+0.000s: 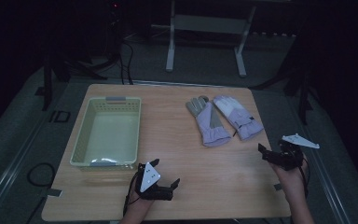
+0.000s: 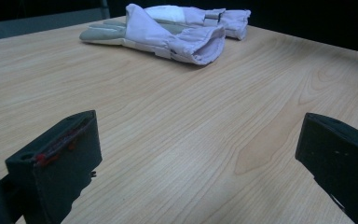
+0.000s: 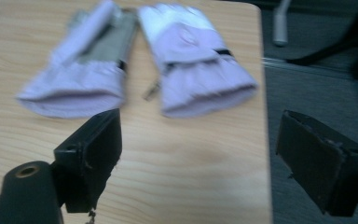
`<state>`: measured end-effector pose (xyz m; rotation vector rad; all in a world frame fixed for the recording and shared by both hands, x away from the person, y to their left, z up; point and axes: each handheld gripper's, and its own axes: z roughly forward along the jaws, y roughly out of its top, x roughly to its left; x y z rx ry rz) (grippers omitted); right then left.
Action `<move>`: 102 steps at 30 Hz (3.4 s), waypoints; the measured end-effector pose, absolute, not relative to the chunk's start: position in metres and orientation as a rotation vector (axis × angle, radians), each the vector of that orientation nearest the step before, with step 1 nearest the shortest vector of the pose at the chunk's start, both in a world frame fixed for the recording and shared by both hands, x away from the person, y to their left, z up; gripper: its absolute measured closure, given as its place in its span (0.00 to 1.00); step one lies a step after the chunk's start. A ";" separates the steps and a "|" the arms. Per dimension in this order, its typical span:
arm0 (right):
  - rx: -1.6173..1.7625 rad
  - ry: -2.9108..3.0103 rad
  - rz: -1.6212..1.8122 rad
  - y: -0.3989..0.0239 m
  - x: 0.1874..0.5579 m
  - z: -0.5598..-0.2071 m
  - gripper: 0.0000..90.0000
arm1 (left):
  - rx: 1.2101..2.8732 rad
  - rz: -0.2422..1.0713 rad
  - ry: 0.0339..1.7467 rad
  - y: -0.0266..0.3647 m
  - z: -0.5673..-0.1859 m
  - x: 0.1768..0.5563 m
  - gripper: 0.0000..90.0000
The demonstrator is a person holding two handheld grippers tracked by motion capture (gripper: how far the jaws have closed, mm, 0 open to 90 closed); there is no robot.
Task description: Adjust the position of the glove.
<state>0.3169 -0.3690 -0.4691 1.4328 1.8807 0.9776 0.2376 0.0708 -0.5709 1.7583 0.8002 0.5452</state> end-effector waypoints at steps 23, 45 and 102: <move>1.323 1.985 1.059 -0.321 0.374 -0.424 0.34 | 1.758 0.539 0.799 0.071 -0.571 0.237 0.00; 1.271 2.196 1.024 -0.250 0.429 -0.450 0.50 | 1.755 0.529 0.797 0.071 -0.571 0.238 0.00; 1.426 2.213 0.923 -0.222 0.472 -0.525 0.98 | 1.755 0.509 0.799 0.072 -0.571 0.238 0.00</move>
